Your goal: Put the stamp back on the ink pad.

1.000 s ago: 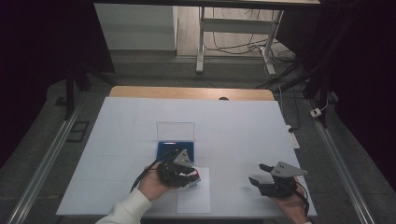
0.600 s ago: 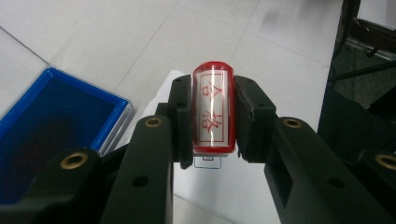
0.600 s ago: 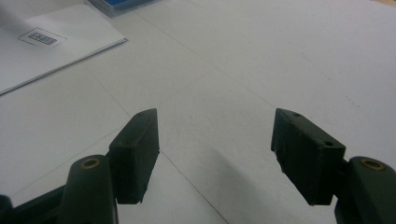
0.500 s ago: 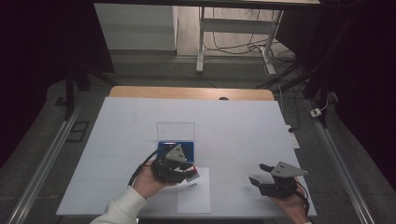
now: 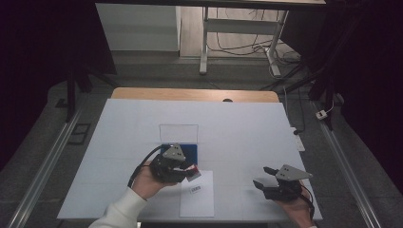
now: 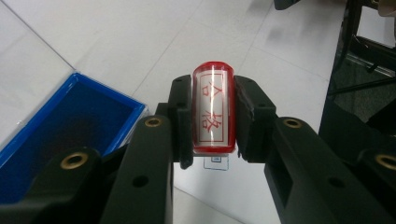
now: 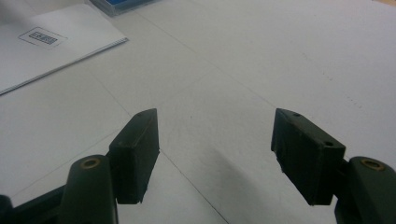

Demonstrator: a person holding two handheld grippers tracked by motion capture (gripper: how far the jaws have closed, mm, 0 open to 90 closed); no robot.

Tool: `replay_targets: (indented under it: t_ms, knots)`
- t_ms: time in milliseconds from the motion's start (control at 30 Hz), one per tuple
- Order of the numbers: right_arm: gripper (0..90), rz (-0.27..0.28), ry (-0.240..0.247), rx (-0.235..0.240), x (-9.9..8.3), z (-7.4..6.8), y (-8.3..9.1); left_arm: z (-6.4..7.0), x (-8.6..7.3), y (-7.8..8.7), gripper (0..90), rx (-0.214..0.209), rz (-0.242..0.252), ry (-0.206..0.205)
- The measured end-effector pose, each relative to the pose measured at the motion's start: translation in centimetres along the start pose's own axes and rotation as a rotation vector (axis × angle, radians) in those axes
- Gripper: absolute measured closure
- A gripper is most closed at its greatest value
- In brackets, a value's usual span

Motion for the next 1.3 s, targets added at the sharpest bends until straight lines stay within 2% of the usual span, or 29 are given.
replay_targets:
  t_ms: [633, 1300]
  knots:
    - [32.3, -0.003, -0.003, -0.004, -0.1, 0.1, 0.1, -2.1, 0.1, 1.1, 69.8, 0.052, 0.021, 0.039]
    - [32.4, -0.007, 0.002, -0.006, -0.1, 0.1, 0.1, -4.9, 0.3, 1.1, 69.8, 0.116, 0.011, 0.088]
Point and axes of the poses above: each handheld gripper's, and its own axes: y roughly backward along the jaws, x roughly out of its top, z roughly to its right, the point moved 2 cm from there along -y, roughly forward along the jaws, and after that the axes turned 12 degrees about z, right-handed, at the moved point
